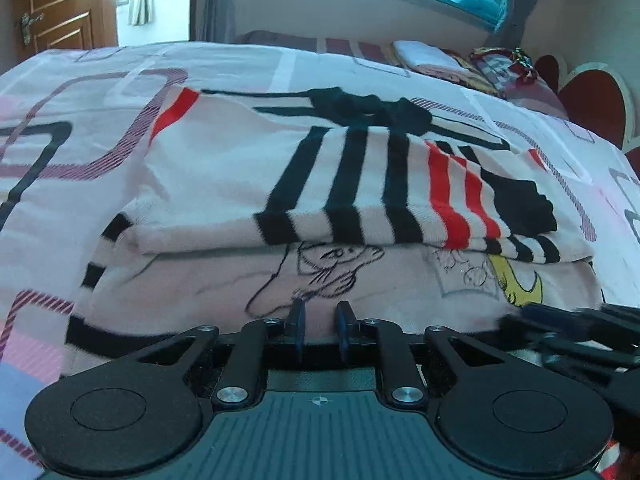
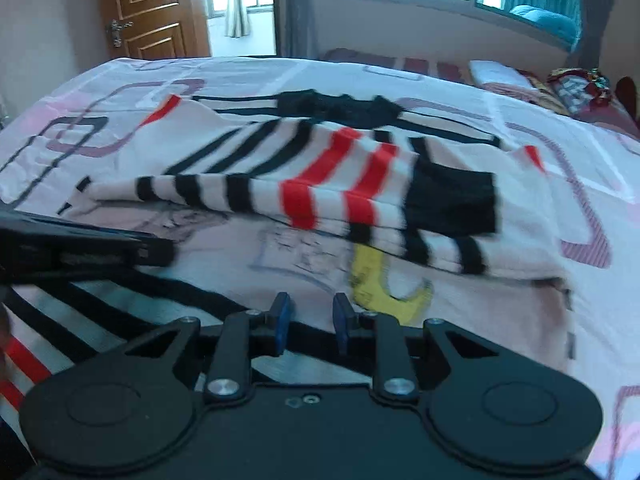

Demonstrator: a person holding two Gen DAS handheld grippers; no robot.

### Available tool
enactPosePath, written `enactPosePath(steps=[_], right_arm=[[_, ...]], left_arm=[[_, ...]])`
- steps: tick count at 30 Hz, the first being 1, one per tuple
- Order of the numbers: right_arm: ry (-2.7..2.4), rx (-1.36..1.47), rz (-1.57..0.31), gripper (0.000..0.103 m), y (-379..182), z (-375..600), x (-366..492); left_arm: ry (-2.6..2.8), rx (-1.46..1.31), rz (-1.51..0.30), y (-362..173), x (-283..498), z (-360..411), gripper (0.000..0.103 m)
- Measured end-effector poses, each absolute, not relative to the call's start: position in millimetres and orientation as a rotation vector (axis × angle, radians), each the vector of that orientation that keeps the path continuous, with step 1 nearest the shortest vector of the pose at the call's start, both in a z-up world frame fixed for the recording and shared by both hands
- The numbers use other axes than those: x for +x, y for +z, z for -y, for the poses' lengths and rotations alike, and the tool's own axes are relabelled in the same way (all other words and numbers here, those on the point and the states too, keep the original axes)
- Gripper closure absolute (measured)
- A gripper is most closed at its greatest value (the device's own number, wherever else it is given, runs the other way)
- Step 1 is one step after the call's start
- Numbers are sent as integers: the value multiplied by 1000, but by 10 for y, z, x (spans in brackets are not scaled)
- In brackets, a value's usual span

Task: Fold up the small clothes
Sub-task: 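Release the folded layer and withdraw both tools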

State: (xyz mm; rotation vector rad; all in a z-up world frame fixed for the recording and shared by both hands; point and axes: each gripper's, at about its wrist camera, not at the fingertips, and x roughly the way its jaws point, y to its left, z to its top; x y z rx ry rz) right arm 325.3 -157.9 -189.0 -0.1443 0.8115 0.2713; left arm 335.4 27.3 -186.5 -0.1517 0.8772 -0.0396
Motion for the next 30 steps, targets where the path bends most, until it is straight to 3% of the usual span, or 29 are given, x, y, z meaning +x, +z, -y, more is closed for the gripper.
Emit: enactPosePath(steps=[13,23,30], right_arm=[[93,-95,-821,79,-1874,2432,2862],[286,-38,-796,76,-1722,2033,2578],[382,-133,-839,75,-1899,1812,2432]], left_arm=[[35,-137,-895,-1802,3020,-222,86],[-41,-152,-892,-1760,2720,128,85],[-20,-11,-860,-1863,2316,16,83]])
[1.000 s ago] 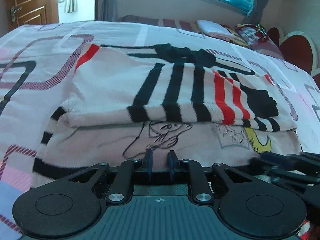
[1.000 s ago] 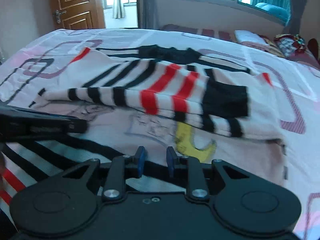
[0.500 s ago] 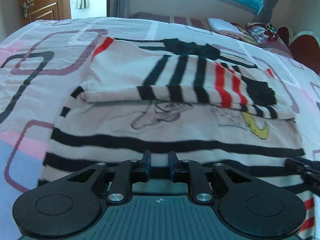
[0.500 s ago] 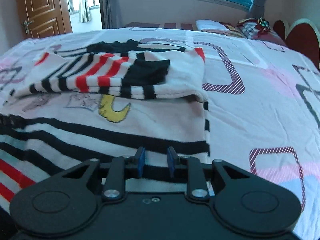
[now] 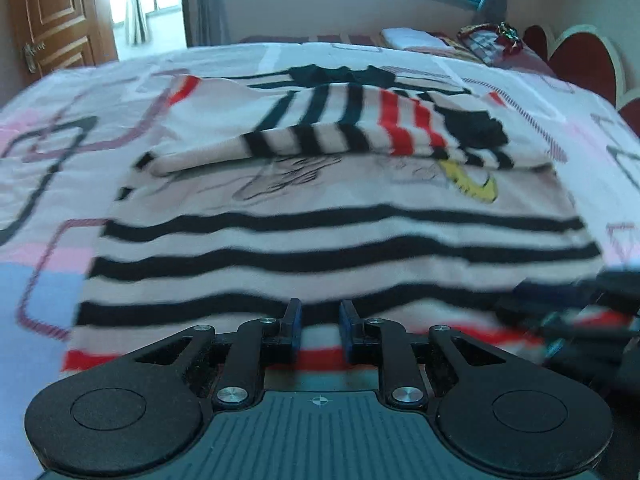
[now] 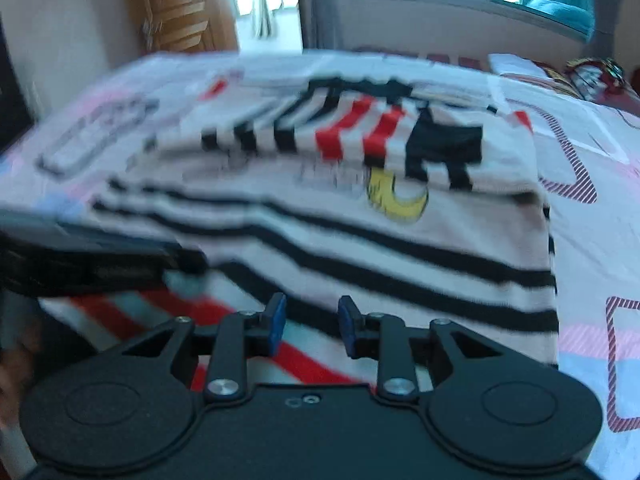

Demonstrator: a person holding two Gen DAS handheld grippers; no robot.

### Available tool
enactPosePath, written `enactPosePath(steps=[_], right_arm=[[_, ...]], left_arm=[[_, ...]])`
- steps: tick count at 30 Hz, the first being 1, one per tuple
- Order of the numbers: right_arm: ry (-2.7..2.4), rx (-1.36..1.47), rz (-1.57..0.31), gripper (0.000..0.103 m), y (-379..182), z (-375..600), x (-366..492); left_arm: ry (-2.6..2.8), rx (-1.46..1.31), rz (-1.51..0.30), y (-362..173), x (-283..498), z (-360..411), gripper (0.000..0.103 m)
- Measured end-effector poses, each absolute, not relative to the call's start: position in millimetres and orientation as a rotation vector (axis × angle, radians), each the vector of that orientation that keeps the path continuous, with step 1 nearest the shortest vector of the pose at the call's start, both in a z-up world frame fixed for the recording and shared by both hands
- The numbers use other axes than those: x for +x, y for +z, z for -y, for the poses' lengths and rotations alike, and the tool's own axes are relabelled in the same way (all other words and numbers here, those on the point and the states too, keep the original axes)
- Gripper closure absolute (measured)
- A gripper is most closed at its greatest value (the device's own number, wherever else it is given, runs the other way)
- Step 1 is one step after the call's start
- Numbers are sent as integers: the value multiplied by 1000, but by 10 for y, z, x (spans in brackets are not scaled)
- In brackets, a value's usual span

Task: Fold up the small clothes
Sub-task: 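Release the folded layer and withdraw both tools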

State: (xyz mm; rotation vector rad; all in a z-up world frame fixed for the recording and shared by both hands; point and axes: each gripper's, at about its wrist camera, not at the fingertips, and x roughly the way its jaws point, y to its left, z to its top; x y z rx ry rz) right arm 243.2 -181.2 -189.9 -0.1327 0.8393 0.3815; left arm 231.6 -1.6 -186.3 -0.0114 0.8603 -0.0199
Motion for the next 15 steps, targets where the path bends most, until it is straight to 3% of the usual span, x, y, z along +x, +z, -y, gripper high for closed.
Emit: enactPosePath(steps=[5,15], right_arm=[[335,-227,-782,75,-1943,2068,2277],[144,-148,-779,73,-1850,2391,1985]], left_arm=[[36,-67,-868,-1866,2023,-368,83],[-1,-47,-874,-1811,1537,-684,82]])
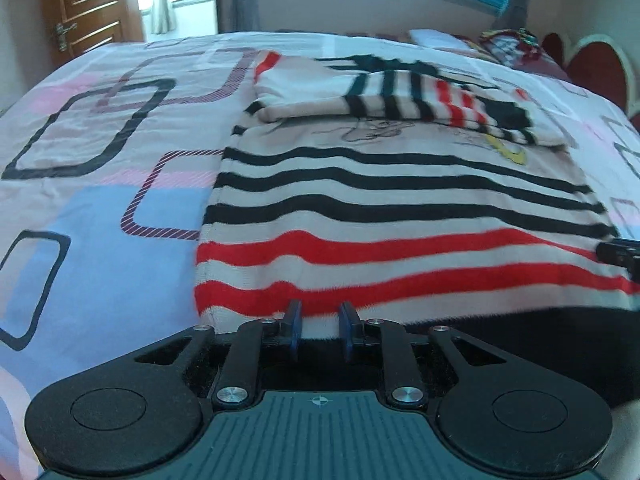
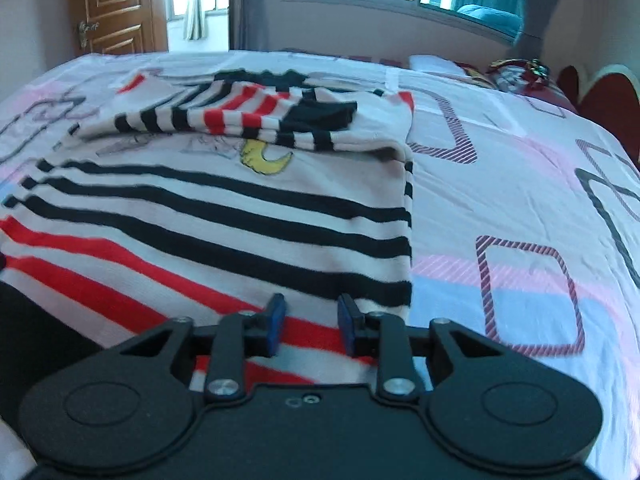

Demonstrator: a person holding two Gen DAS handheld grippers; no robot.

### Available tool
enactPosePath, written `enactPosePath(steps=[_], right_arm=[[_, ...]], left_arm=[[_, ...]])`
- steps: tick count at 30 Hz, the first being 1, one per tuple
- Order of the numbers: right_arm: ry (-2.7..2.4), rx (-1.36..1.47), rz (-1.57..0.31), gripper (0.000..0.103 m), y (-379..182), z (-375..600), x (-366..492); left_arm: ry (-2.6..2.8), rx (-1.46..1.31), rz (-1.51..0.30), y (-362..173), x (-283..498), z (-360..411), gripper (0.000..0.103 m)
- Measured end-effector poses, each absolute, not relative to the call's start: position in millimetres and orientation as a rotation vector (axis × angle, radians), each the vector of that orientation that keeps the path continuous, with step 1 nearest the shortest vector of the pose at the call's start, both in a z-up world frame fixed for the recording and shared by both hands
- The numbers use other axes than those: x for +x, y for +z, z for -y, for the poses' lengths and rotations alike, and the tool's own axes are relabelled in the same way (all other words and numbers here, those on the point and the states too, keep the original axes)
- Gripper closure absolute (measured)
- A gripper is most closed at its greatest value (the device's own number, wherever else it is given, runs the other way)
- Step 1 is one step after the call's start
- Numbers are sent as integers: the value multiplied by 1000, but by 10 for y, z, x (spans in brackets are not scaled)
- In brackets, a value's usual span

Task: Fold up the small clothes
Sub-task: 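Release the folded layer and withdraw both tools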

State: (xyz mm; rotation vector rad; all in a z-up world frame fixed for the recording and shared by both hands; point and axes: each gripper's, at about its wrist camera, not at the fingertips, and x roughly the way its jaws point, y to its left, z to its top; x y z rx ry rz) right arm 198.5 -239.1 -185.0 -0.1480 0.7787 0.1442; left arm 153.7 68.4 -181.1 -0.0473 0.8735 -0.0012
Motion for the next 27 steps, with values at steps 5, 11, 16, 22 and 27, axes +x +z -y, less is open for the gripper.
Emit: enactPosePath(steps=[5,11,16,22,27], right_arm=[[187,-51,-770,74,-1764,2033,1678],[188,-70,-807,74,-1810,1667,1458],[80,-121,-802,73,-1916,1846,1250],[-14,-55,-814,69,-1847,2026,1120],[76,-25,-783,70,-1766,1701,1005]], left_arm=[[-101,-42,-846,-1761,1457,-590,82],[-103,-68,-847,-1915,1182,-981,82],[-97,-82,-841,-1934,1074,-1159,82],[-96,-132,-862,-1872,966,-1229,82],[-149,-142,-865,-1795,971,-1084,82]])
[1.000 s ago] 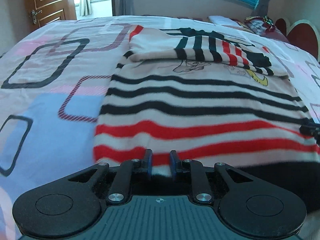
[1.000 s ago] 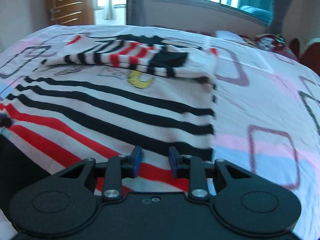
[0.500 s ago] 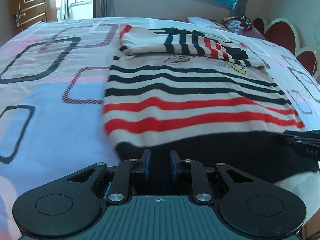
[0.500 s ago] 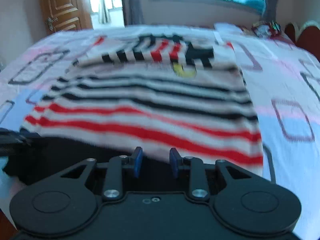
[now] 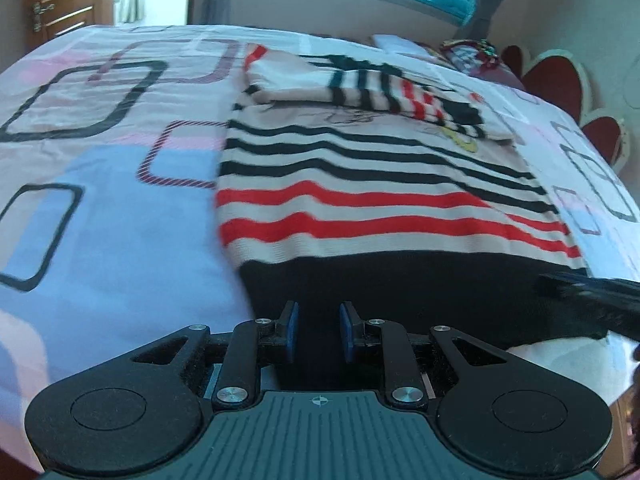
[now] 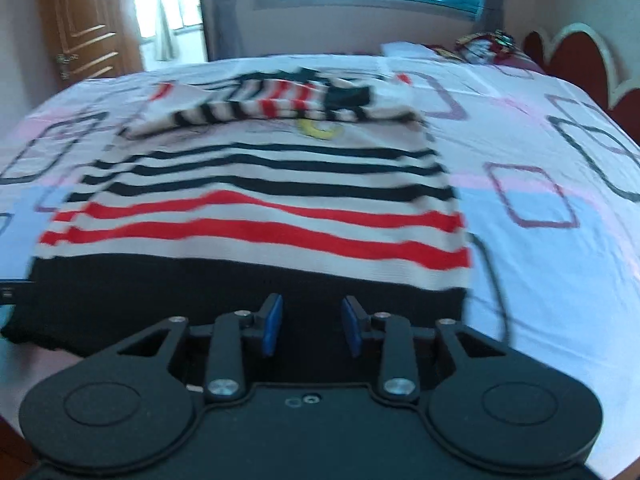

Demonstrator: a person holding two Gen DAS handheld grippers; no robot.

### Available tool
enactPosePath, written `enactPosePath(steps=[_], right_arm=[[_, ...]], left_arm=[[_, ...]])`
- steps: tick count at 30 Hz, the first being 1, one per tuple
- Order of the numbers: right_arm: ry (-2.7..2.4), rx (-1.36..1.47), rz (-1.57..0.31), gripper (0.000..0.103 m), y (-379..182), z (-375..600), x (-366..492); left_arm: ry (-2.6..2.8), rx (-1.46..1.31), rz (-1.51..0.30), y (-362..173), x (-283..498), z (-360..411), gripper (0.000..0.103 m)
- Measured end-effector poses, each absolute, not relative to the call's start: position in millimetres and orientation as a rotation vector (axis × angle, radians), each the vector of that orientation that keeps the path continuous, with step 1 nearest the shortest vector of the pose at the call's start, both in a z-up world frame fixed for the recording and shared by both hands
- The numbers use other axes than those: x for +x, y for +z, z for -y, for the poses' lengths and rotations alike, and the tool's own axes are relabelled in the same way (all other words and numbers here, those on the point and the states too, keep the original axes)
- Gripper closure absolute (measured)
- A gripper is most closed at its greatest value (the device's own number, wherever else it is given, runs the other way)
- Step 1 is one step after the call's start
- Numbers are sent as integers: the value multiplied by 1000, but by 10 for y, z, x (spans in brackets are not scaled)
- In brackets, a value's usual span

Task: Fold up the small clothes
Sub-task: 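Release the folded layer and withdraw both tools, then grasp the black hem of the sweater with both tools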

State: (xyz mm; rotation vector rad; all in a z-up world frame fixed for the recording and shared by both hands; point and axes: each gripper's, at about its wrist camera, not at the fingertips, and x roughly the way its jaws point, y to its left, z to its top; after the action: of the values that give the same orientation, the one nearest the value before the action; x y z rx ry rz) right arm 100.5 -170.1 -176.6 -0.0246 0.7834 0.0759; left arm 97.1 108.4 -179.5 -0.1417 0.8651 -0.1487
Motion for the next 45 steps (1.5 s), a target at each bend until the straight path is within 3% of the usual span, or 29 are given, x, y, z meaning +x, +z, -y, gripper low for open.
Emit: enactPosePath(steps=[8,25,26,28,29,30,36,45], right_arm=[[174,-84,-808,68,-1801,1250,1039],[67,-79,-803,61,-1932,1547,754],[63,-76,-801,61,-1934,1542,748],[54,-71,-801,60,-1932,1534,740],[51,-67,-804,60,-1925,1534,740],[49,-54,-808,60,-1907,1541,739],[0,7,-779,59,-1767,1641,623],[-157,89,-768,57,-1679,2119,514]], left_arm=[[-187,-77,-879,-1896,962,-897,82],[-186,-82,-888,-1879,951,-922,81],[-190,-93,-894,-1871,957,-936,77],[-217,-124,-907,-1844,962,-963,55],[-223,-138,-908,-1817,952,-979,28],[-215,-141,-891,-1775,919,-985,14],[-201,-115,-827,-1614,821,-1139,13],[-161,-332,-919,-1973,920,-1494,13]])
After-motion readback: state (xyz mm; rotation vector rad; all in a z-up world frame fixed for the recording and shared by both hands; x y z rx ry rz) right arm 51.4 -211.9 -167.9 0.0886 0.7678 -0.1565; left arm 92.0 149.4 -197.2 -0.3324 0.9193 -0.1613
